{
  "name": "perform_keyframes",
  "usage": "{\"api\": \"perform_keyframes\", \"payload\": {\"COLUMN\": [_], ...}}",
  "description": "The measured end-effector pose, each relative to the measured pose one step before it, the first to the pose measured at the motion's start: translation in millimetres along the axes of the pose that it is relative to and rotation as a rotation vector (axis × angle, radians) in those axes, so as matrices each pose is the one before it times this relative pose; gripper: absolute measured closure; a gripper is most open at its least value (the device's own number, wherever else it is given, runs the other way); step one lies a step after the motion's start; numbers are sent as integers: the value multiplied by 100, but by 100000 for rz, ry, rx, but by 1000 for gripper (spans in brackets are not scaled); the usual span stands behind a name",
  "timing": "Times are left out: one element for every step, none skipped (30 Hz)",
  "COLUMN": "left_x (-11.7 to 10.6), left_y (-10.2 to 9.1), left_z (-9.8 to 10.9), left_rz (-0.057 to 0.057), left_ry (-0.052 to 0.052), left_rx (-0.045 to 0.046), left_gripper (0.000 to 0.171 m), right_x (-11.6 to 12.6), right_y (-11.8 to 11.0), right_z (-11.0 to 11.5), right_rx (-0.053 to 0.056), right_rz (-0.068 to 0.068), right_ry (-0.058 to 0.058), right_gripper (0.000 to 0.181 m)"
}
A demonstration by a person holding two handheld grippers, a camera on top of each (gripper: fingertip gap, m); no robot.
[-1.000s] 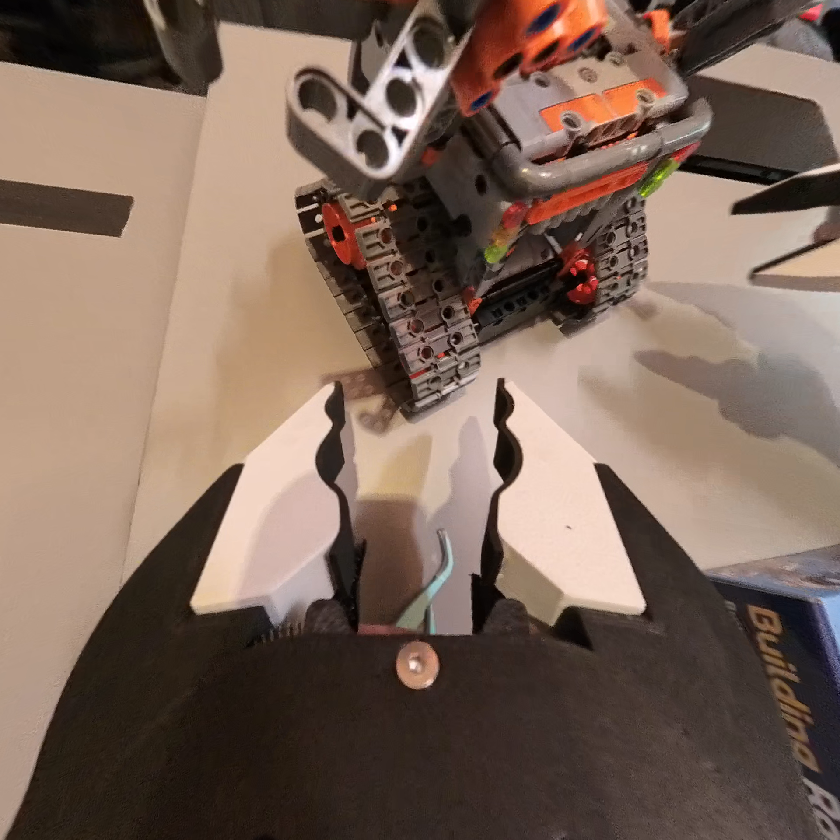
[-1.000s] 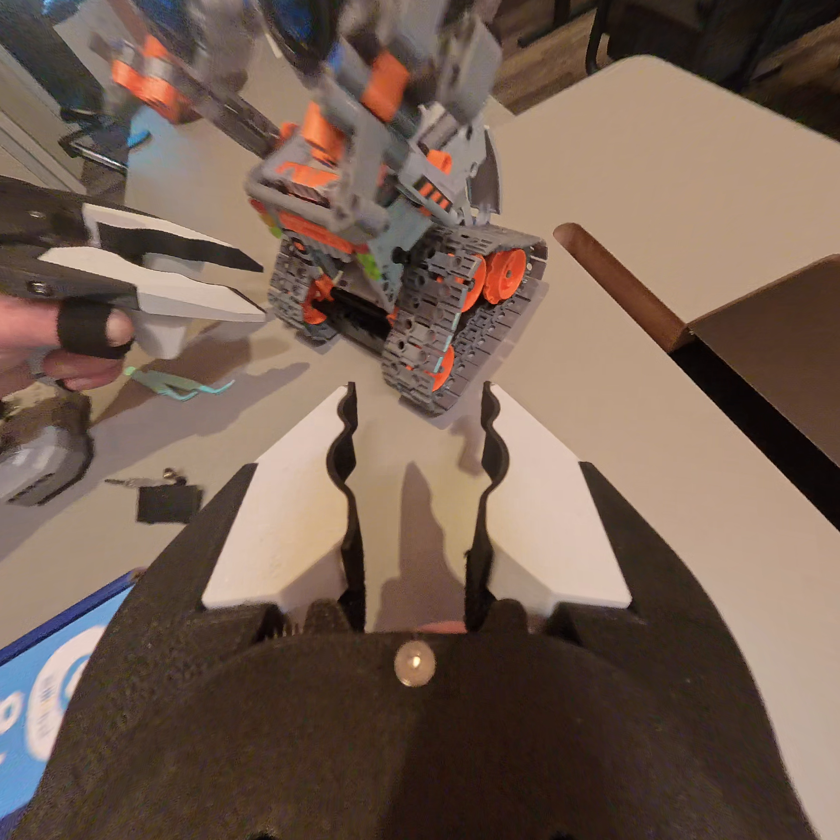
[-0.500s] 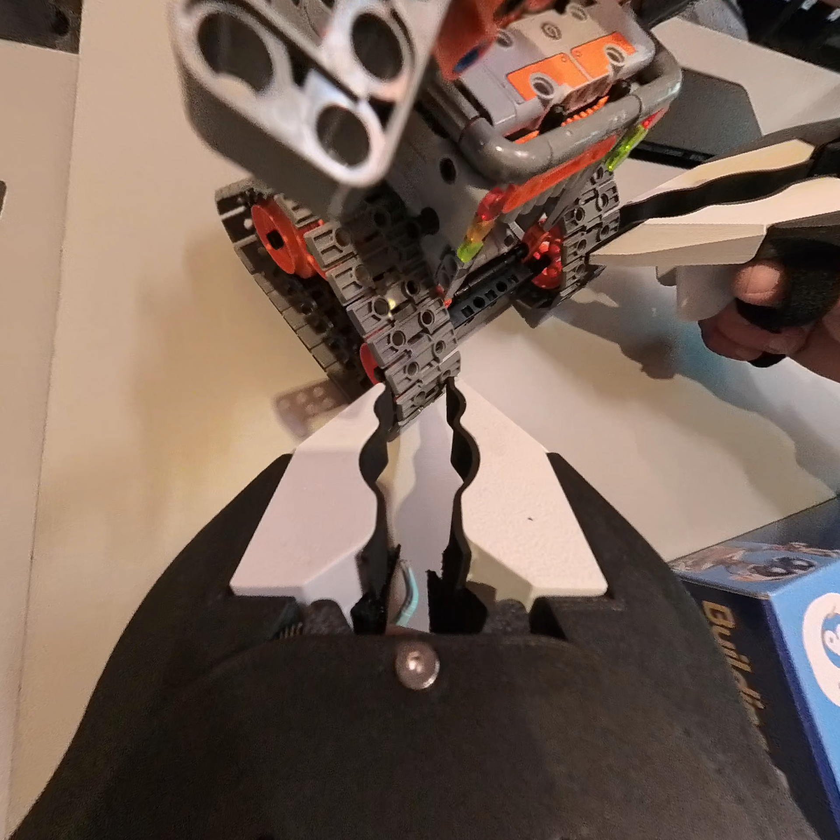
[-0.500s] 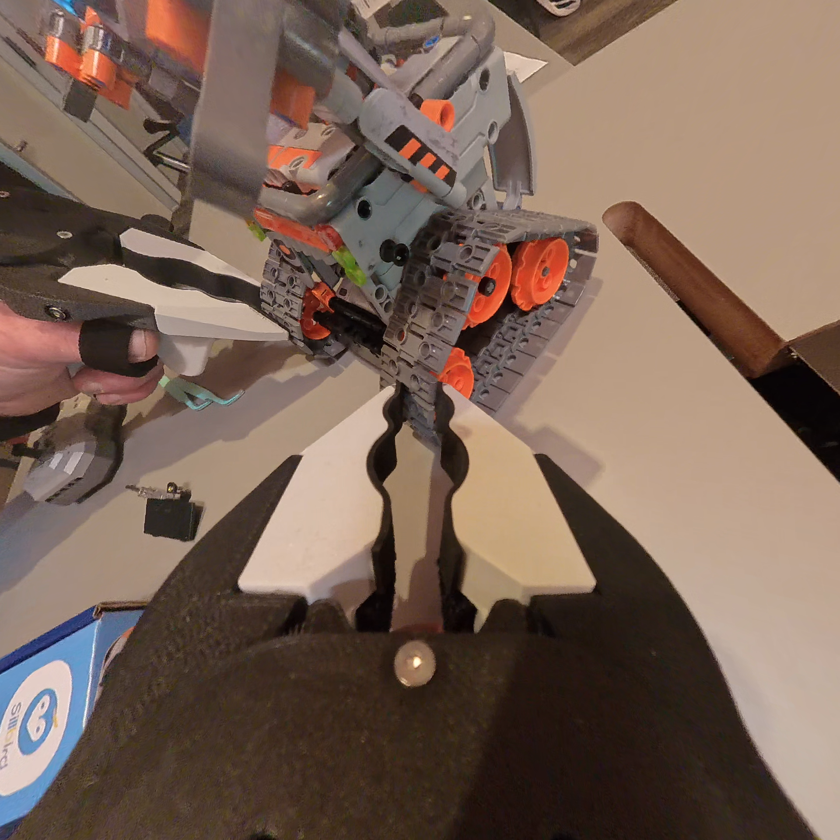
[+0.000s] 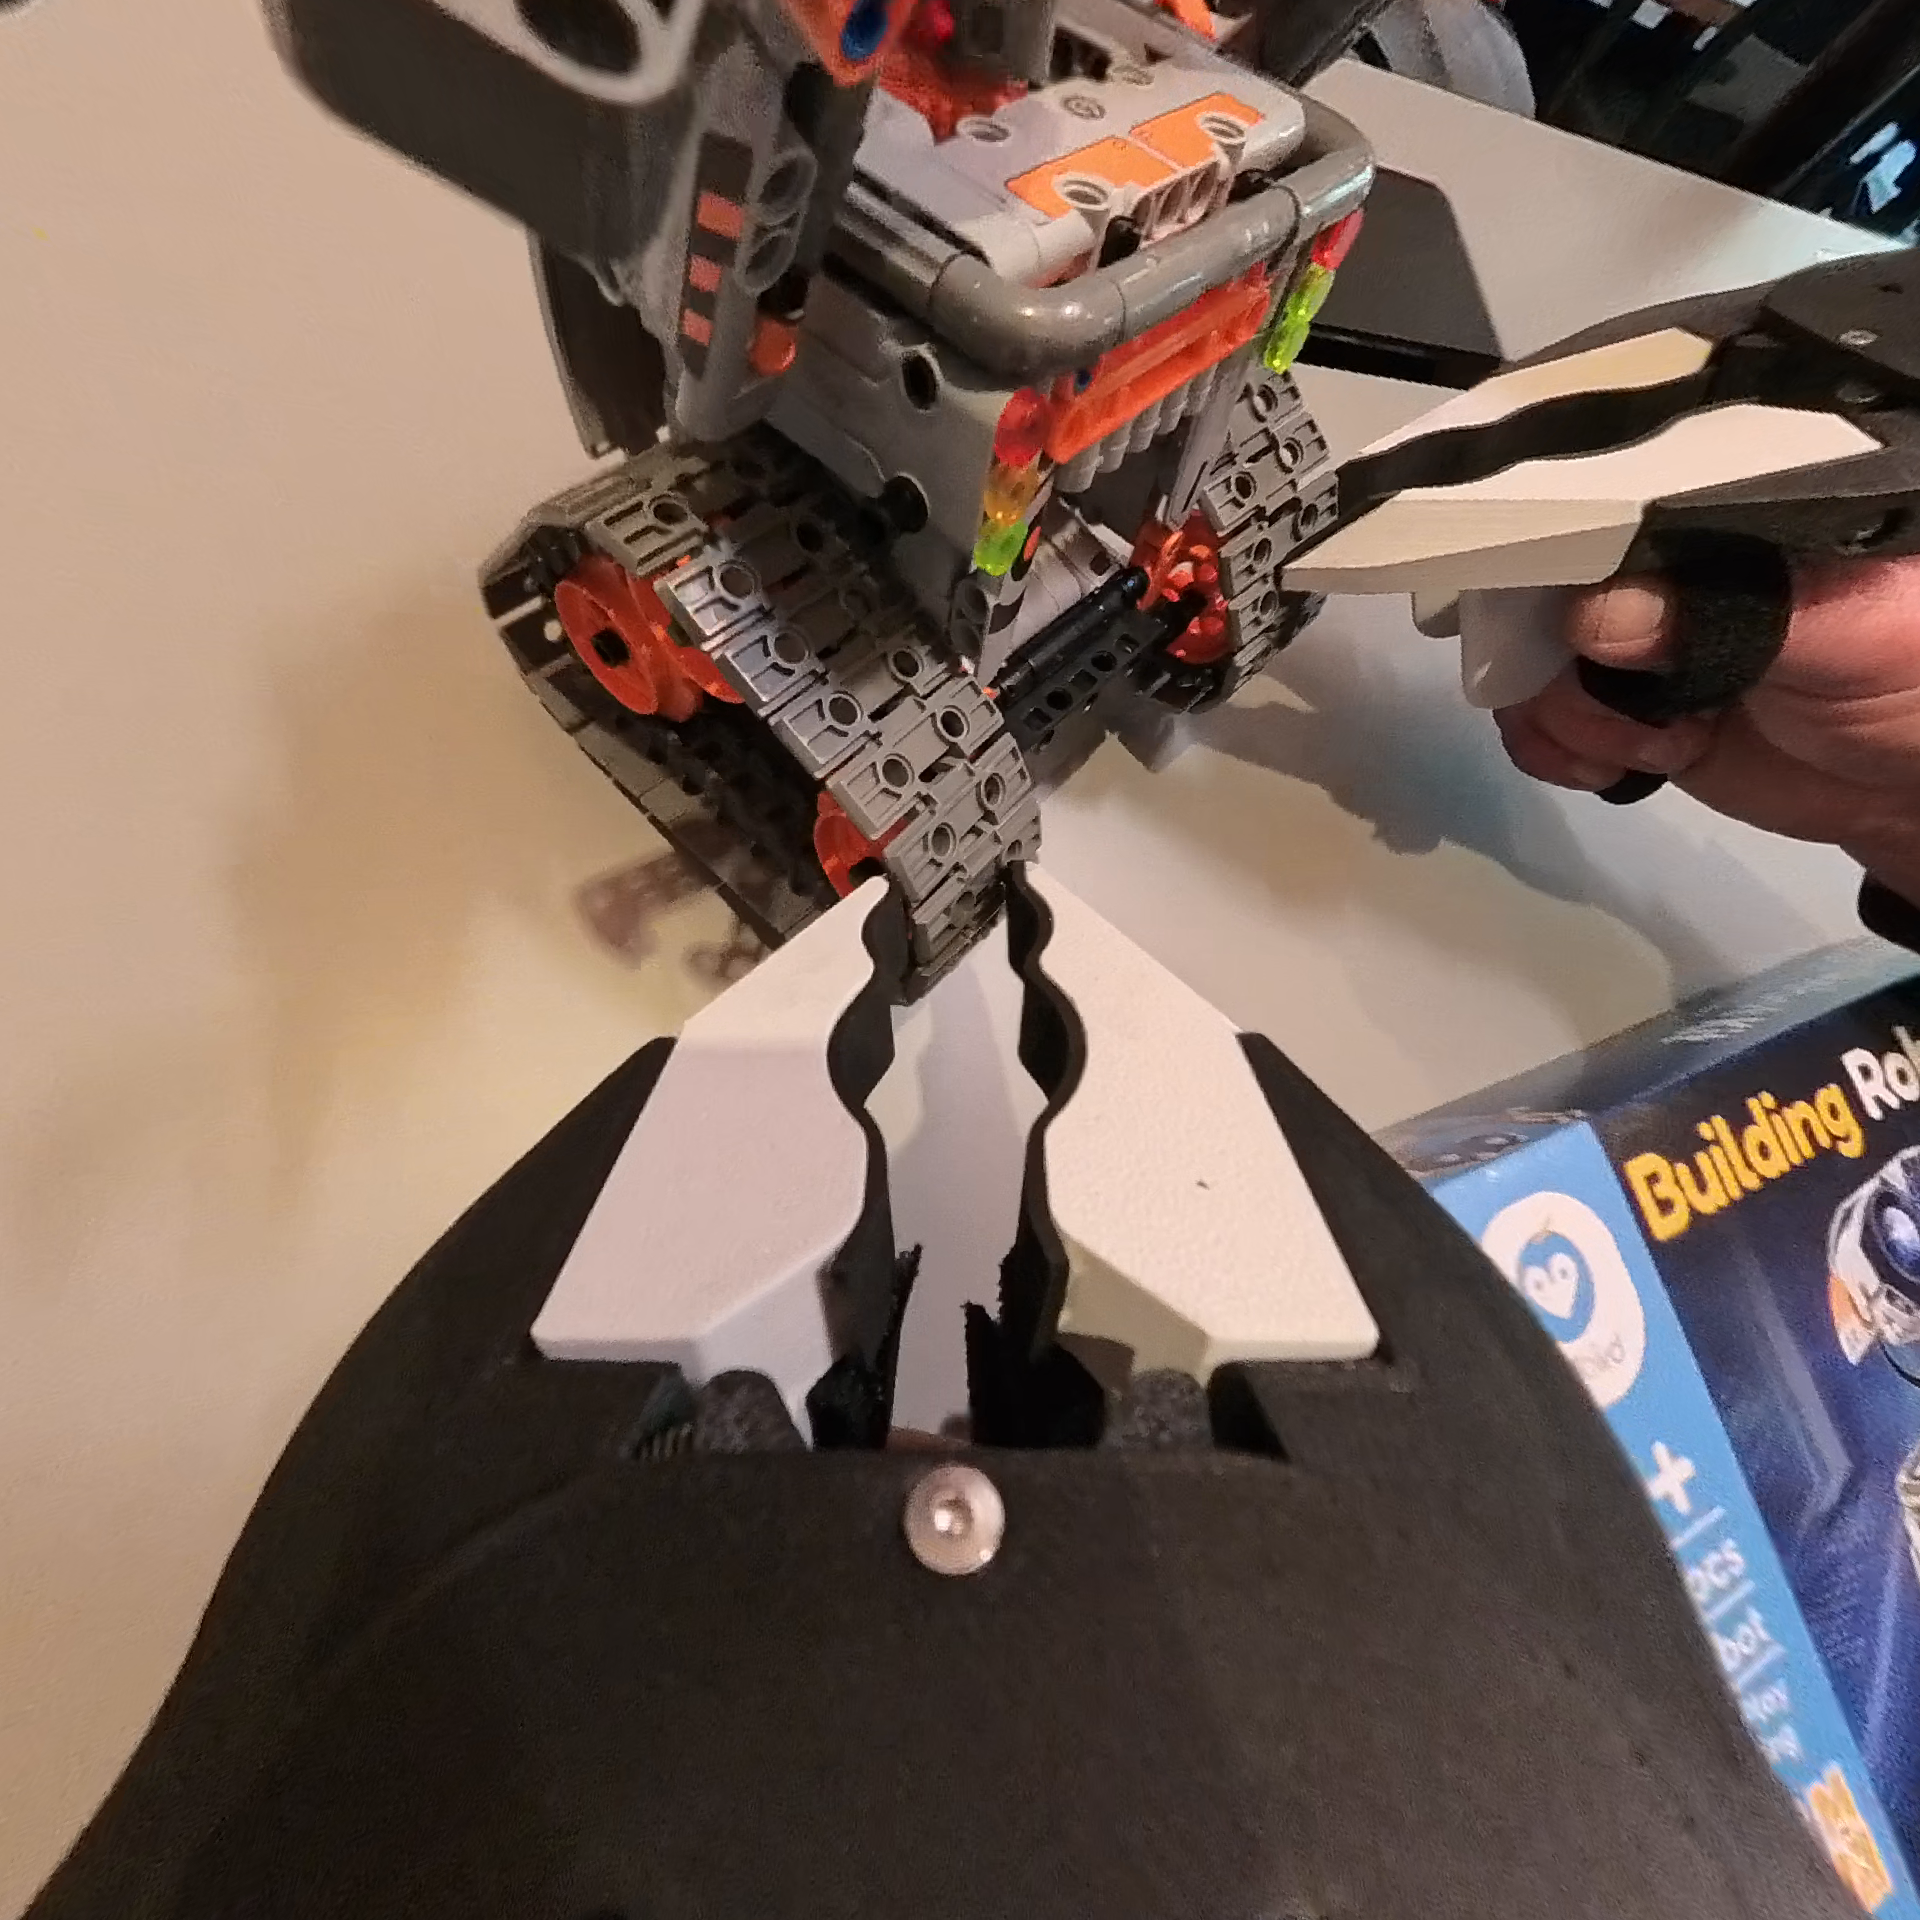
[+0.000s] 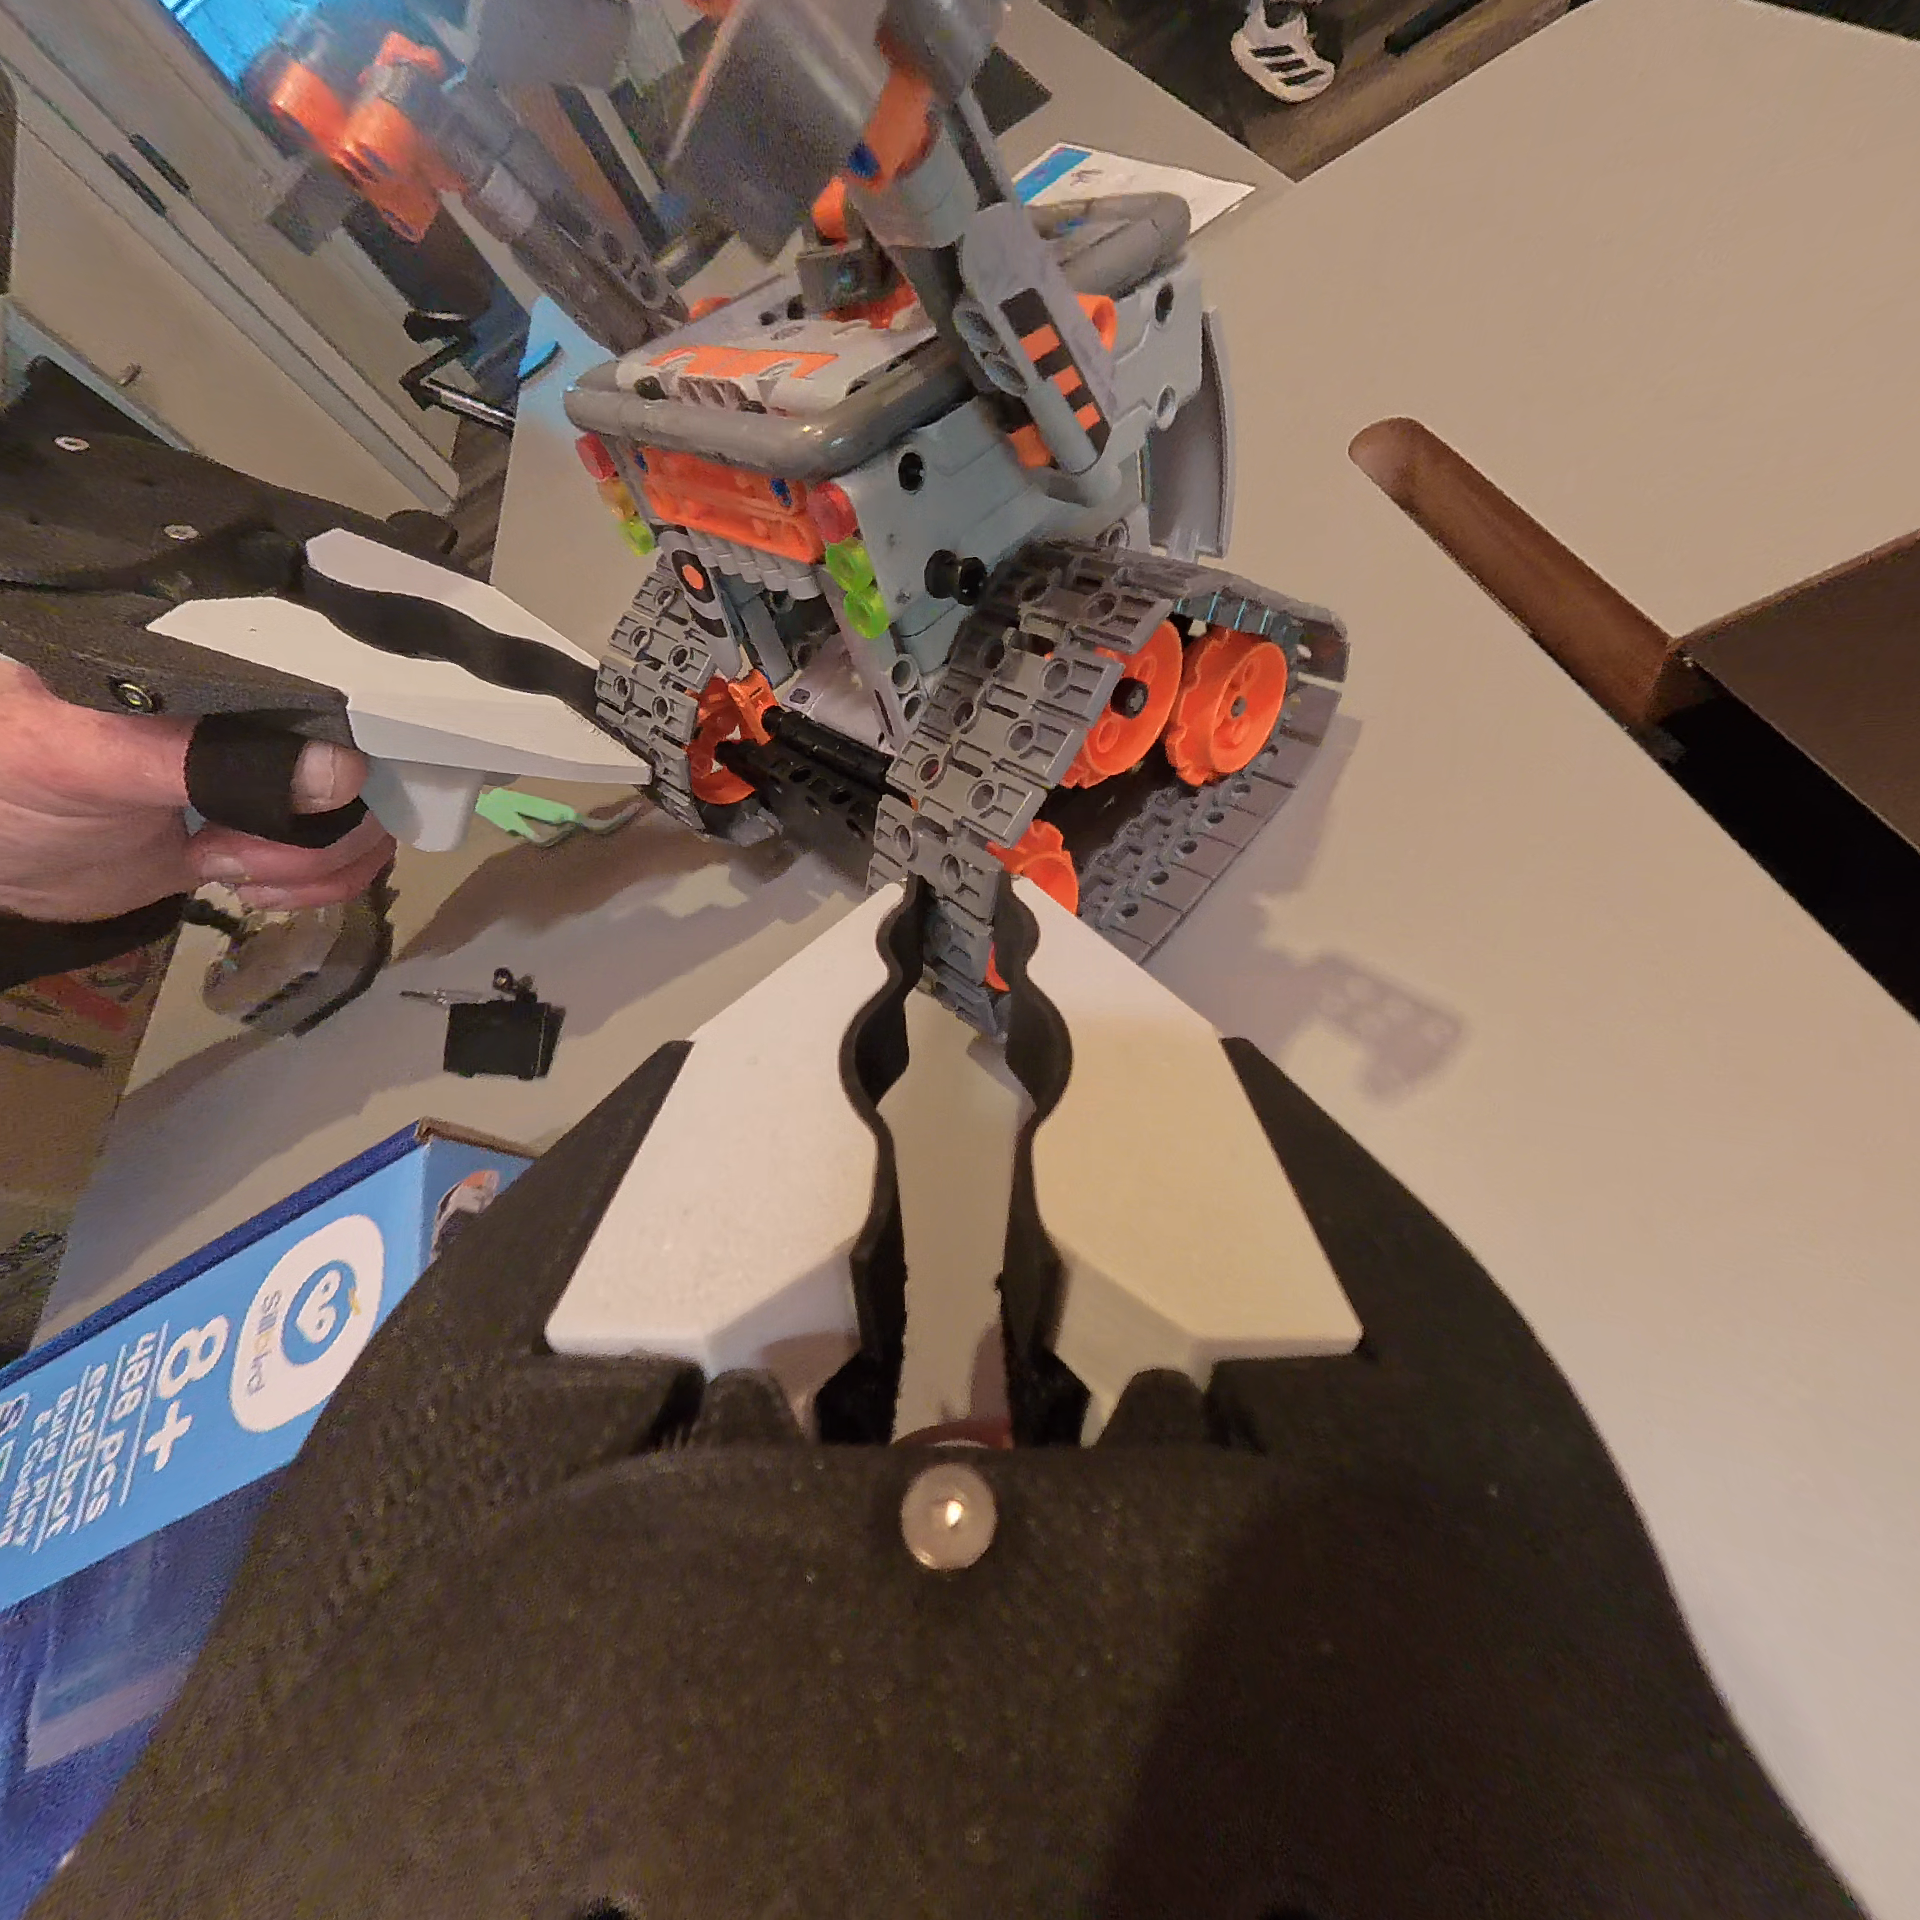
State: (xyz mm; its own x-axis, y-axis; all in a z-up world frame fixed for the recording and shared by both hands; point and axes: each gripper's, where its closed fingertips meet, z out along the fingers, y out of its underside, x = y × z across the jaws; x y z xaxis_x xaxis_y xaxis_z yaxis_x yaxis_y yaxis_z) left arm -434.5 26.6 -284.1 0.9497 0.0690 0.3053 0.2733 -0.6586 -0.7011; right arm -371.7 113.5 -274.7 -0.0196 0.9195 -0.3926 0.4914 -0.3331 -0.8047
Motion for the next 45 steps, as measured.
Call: {"api": "perform_keyframes", "payload": {"left_x": [460,439,425,358,367,377,329,296,257,173,188,204,230,179,207,244,205,189,158,71,47,64,48,2,7,36,24,-43,-89,-104,-182,-213,-218,-213,-160,-184,-206,-181,-155,-138,-133,-126,-128,-128,-130], "left_y": [58,28,43,8,-39,-33,-23,-33,-41,18,11,-40,-19,-39,-112,-148,-171,-238,-251,-198,-116,-158,-221,-186,-185,-278,-284,-254,-309,-353,-307,-354,-391,-323,-254,-275,-263,-251,-217,-204,-182,-178,-175,-196,-198], "left_z": [-113,-119,-101,-91,-93,-91,-57,-45,-40,-17,-16,-42,-71,-66,-118,-155,-151,-137,-113,-92,-42,-16,-32,-33,-29,-58,-62,-3,26,43,55,22,5,27,15,25,42,32,32,42,39,37,38,46,38], "left_rz": [242,432,507,620,20,271,562,96,23,473,49,-691,-395,-7,-366,-456,-217,-843,-1002,-47,522,-599,-1802,-643,-92,-1064,-936,-473,-1114,-1578,-1360,-967,-1031,-702,-665,-689,-775,-580,-848,-575,-921,-1159,-939,-696,-592], "left_ry": [587,386,457,238,474,703,536,544,425,-86,123,620,748,294,394,693,818,1124,1139,282,-23,496,1001,649,444,884,970,571,682,1055,833,329,8,8,162,-57,-2,238,341,245,436,556,369,238,-91], "left_rx": [241,268,-80,103,339,39,-129,30,-62,-419,-249,108,-205,-294,-295,-390,-192,392,504,81,-378,23,509,270,0,348,286,-241,-38,321,-47,268,608,117,-535,-181,-153,9,56,55,65,94,228,155,205], "left_gripper": [156,156,156,156,155,155,155,155,155,155,155,155,155,155,155,155,155,155,154,154,154,154,154,154,154,154,154,154,154,154,154,154,155,155,155,155,155,155,155,155,155,155,155,155,155], "right_x": [-176,-195,-169,-150,-125,-91,-69,-45,-53,-35,-15,-30,-59,-52,-70,-83,-74,-37,-36,-59,-12,70,83,45,25,27,39,36,106,166,147,123,129,126,127,143,140,154,143,140,145,134,151,165,158], "right_y": [99,59,76,66,-11,8,28,-20,-13,81,61,-44,-42,-7,-60,-132,-150,-200,-220,-169,-135,-161,-181,-198,-220,-254,-276,-274,-324,-338,-311,-321,-344,-328,-302,-356,-326,-307,-286,-251,-230,-227,-239,-252,-233], "right_z": [-422,-423,-402,-365,-363,-336,-305,-273,-243,-166,-150,-178,-183,-158,-173,-186,-182,-161,-146,-118,-67,-43,-29,-33,-26,-43,-50,-18,20,37,87,102,116,116,121,137,144,135,128,122,109,96,109,111,106], "right_rx": [158,218,-94,-260,289,172,7,187,26,-738,-701,-5,-188,-935,-1067,-992,-993,-613,-657,-1056,-1291,-863,-318,-121,-3,-110,-204,-374,-289,-190,-444,-392,-278,-490,-635,-453,-612,-665,-574,-476,-422,-366,-173,34,130], "right_rz": [71,-72,-506,-137,315,153,572,1111,157,-214,182,540,1331,860,-417,11,1264,1940,1505,1063,1192,1447,1392,1524,951,695,586,1122,1228,1739,1995,1411,1390,1071,765,619,318,587,804,425,465,720,730,986,949], "right_ry": [-54,-16,103,-39,-111,-169,-405,-480,-17,213,102,-379,-766,-405,7,-305,-918,-1176,-988,-812,-726,-608,-759,-1040,-674,-471,-468,-611,-606,-753,-1137,-1093,-878,-671,-536,-182,-83,-290,-495,-327,-267,-411,-477,-592,-604], "right_gripper": [171,171,171,171,171,171,171,171,171,171,171,171,171,171,171,170,170,171,170,171,170,170,170,170,170,170,170,170,169,169,169,169,169,169,169,169,169,169,169,169,169,169,168,168,168]}}
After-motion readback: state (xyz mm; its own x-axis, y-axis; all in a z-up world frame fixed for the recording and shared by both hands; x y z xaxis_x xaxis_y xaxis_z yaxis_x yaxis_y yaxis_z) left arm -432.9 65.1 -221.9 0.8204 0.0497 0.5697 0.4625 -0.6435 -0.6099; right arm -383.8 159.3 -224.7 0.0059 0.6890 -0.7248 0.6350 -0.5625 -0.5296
